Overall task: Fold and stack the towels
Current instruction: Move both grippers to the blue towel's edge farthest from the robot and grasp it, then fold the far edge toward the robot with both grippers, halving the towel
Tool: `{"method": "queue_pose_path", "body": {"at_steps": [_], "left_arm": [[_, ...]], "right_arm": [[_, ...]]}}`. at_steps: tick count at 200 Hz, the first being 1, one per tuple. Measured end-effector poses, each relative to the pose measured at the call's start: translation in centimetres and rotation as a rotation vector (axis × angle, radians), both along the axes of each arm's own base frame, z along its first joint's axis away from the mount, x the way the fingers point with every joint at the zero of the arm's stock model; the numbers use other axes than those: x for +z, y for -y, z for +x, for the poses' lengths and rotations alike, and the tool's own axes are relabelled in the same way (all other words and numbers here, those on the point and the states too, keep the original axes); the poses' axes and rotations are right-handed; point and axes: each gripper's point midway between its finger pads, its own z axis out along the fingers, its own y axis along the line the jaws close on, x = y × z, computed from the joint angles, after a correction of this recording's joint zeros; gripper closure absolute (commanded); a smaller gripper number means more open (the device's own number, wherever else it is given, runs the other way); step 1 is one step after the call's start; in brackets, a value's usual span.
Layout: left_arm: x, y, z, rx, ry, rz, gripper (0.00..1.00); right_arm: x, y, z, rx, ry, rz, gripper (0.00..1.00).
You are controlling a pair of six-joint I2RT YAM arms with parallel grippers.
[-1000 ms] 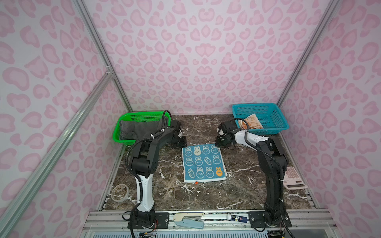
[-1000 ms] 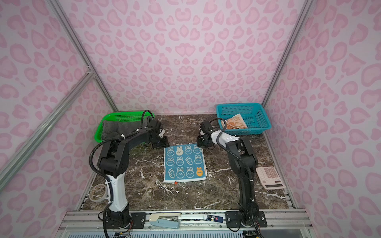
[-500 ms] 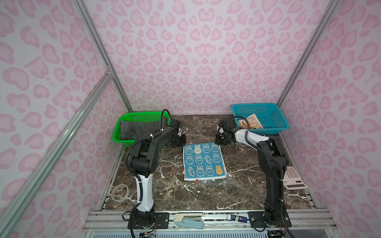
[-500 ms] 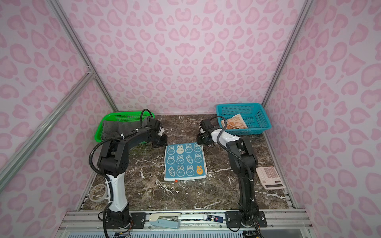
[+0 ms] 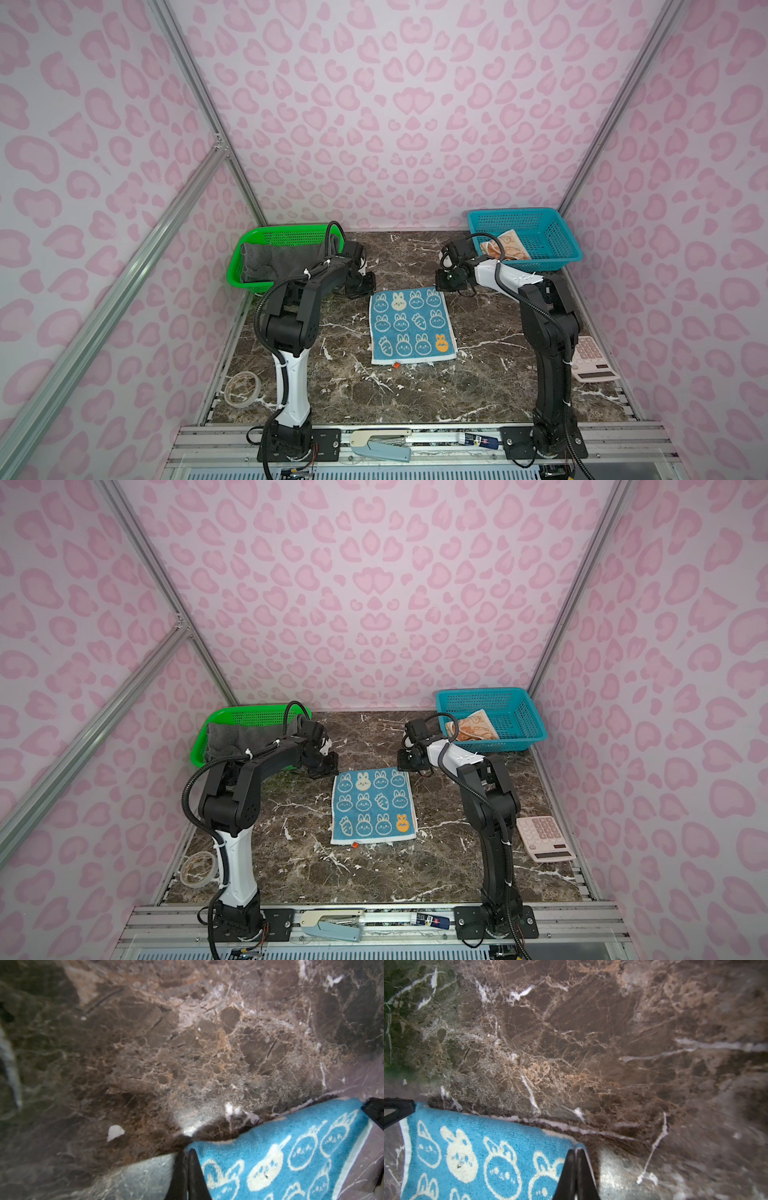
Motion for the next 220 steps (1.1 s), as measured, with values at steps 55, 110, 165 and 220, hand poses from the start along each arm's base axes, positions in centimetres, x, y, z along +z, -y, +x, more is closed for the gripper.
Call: {"method": "queue_pose_path", "body": {"at_steps": [55,110,165,220], "left_arm": [[2.0,0.6,0.4,-0.015,0.044,-0.039,0.96],[6.0,1.1,0.1,-0.033,0.131,-0.094,0.97],[7.5,0.9,-2.7,-0.052,0.158,-0.132,0.97],[7.4,0.3,-7.0,-0.075,0.138,-0.151,0.97]], "right_arm": [[1.4,0.0,-0.4,0.004,0.025,0.019,1.00],[3.6,0.7,-2.2,0.014,0.068,0.032,1.00],[5.3,1.8,-5.4,0.023,0.096,0.041,1.00],[6.4,2.0,-9.7,0.053,0.116,0.054,1.00]]}}
